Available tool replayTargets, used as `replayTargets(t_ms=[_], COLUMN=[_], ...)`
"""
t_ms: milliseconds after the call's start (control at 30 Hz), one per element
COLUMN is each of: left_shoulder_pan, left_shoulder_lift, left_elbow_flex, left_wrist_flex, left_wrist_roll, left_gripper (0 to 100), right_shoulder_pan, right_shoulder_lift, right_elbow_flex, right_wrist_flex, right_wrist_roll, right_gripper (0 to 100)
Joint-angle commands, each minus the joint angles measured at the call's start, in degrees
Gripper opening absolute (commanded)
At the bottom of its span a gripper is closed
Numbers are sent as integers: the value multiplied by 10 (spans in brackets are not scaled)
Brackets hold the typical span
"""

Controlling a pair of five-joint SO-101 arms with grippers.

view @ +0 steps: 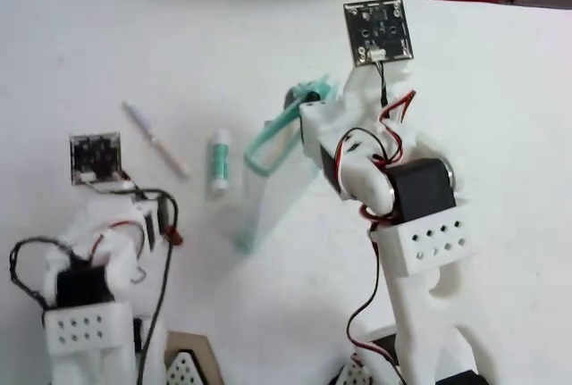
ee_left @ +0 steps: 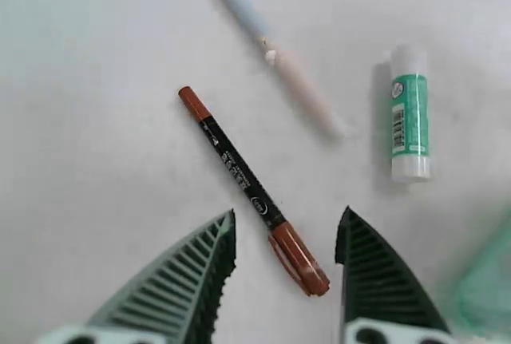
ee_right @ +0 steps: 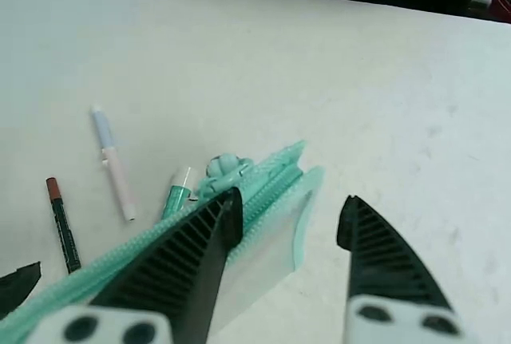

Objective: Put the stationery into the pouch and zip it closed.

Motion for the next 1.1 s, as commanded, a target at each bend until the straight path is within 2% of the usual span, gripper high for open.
replayTargets(t_ms=[0, 133, 333, 533, 633, 767, 867, 1000, 1067], left_shoulder_pan=[-22, -67, -67, -70, -70, -71, -71, -71, -71], left_shoulder_lift=[151, 369, 650, 867, 925, 989, 1026, 1060, 1072], left_elbow_flex=[-100, -229, -369, -514, -593, -656, -701, -747, -766], left_wrist_flex=[-29, -36, -44, -39, 31, 75, 105, 139, 153], left_wrist_roll=[33, 42, 43, 46, 80, 135, 142, 142, 142], left_gripper=[211, 211, 211, 207, 207, 207, 199, 25, 40], right_shoulder_pan=[-6, -6, -6, -6, -6, -6, -6, -6, -6], right_shoulder_lift=[11, 11, 15, 15, 15, 15, 15, 15, 15], right_elbow_flex=[35, 35, 35, 35, 35, 36, 36, 36, 36], right_wrist_flex=[4, 4, 1, 1, 1, 1, 1, 1, 1], right_wrist_roll=[9, 9, 9, 9, 9, 9, 9, 9, 9], right_gripper=[198, 198, 198, 198, 198, 198, 198, 198, 198])
